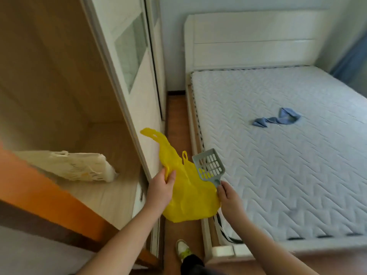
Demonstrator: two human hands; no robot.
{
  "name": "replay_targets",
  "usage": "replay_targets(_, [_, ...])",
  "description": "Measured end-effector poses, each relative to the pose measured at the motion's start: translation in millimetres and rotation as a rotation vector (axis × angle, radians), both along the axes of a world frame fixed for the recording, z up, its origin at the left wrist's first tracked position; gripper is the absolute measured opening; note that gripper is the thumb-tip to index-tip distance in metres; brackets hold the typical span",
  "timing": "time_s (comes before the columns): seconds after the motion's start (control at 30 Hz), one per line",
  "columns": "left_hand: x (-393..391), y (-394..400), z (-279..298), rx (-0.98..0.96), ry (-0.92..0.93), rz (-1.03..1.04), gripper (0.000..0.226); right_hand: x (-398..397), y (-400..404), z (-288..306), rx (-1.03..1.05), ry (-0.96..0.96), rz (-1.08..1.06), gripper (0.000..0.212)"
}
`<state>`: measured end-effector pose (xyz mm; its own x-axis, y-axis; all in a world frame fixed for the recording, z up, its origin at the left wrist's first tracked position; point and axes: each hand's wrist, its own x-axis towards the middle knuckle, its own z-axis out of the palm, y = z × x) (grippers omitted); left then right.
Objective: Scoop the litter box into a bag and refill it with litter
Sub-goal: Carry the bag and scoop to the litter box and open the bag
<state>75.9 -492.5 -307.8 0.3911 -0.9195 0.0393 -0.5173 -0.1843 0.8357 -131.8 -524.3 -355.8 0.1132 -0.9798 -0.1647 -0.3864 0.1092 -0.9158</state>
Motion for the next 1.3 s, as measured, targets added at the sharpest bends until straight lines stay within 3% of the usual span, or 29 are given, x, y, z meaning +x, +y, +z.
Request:
replay_targets(0.2, [-52.5,8.9,11.7,-0.044,-0.056,-0.263,0.020,-80.3,62.0,21.8,-0.012,0.060,-0.178,0.022])
replay_targets(0.37, [-105.3,19.7,16.9,-0.084,-0.084,-0.386,0.039,-140.4,99.1,31.2,0.115,-0.147,-0.309,0.021])
replay_targets(0.6, [-203.9,31.5,27.1,-0.138,-0.130,-0.567,0.040,-222.8,162.0,41.0,0.064,-0.202,-0.456,0.023])
replay_targets(0.87, [-378.7,48.3,38.5,-0.131,-0.044,-0.775,0.030,-387.1,265.8,47.5,0.032,-0.112,-0.651,0.027])
replay_targets(0.93, [-427.0,60.7,46.0,-0.142,-0.041,-0.880,0.020,-425.1,290.7,47.4,0.059,-0.203,-0.734,0.026])
replay_targets(1.07, [-512.8,93.5,58.7,-0.070,-0.048,-1.123,0.032,-477.3,324.8,51.8,0.089,-0.354,-0.856,0.026])
replay_targets(1.2, [-577.6,120.9,72.3,-0.054,-0.057,-1.328,0.011,-519.0,343.3,57.4,0.095,-0.360,-0.944,0.021])
replay_targets(1.3, [-615.1,125.3,78.0,-0.055,-0.074,-1.436,0.010,-549.6,351.4,63.1,0.068,-0.368,-1.031,0.019])
